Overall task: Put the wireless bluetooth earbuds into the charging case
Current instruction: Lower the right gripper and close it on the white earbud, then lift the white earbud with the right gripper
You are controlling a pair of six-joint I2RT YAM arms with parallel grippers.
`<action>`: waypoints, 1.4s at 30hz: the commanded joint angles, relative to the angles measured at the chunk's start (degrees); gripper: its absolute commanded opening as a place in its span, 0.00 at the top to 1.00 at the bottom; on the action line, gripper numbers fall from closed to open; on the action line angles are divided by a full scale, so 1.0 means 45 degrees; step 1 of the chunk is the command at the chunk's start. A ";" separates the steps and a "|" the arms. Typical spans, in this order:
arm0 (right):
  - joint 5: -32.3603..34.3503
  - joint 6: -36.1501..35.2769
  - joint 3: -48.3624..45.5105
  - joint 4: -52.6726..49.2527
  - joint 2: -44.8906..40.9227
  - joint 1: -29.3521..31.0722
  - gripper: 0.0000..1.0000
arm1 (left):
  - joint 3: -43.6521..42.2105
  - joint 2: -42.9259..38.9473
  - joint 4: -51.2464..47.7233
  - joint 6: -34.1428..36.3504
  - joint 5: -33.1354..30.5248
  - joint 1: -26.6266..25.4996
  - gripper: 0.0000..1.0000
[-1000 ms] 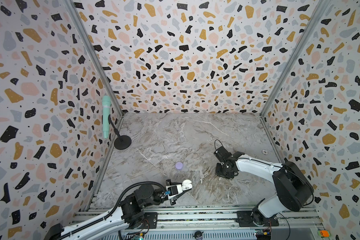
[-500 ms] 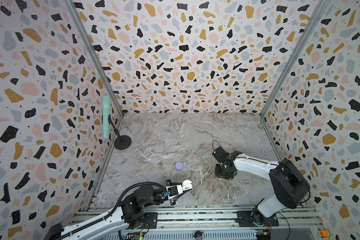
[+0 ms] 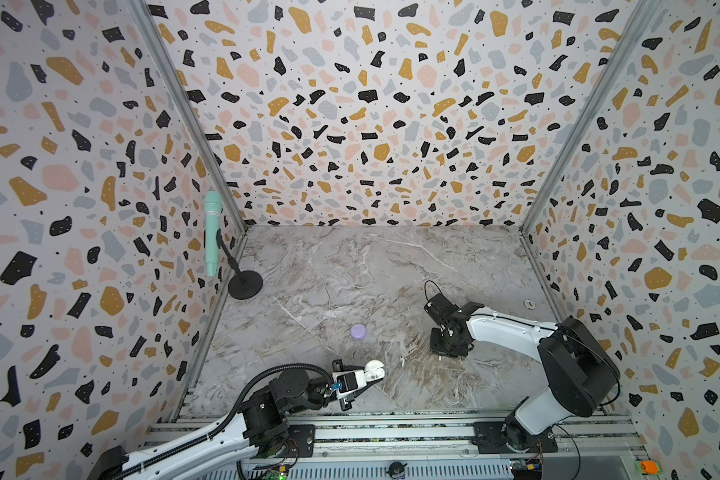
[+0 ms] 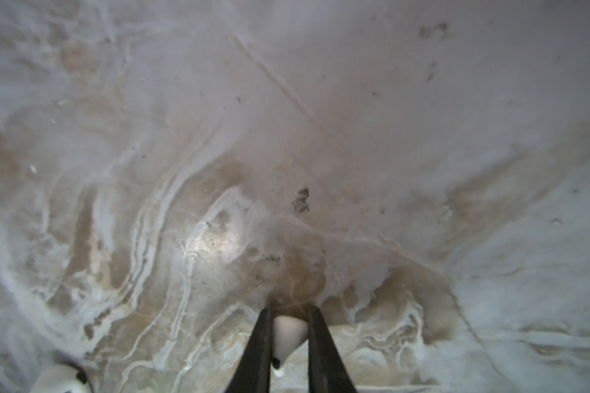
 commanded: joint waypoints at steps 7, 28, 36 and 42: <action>-0.0713 -0.0425 -0.0629 0.0917 -0.1104 0.0037 0.89 | 0.0258 -0.0012 0.0444 0.0006 -0.0088 -0.0081 1.00; -0.0590 -0.1101 -0.0374 0.2783 -0.4564 0.0941 0.90 | 0.0777 0.1689 0.3106 -0.1523 -0.3223 -0.0079 1.00; -0.0250 -0.1203 0.0526 0.3456 -0.5045 0.1859 0.90 | 0.0754 0.2505 0.3751 -0.1938 -0.4574 0.0016 1.00; -0.0165 -0.1467 0.0984 0.4080 -0.5341 0.2489 0.90 | 0.0654 0.2751 0.3890 -0.2354 -0.4996 0.0263 1.00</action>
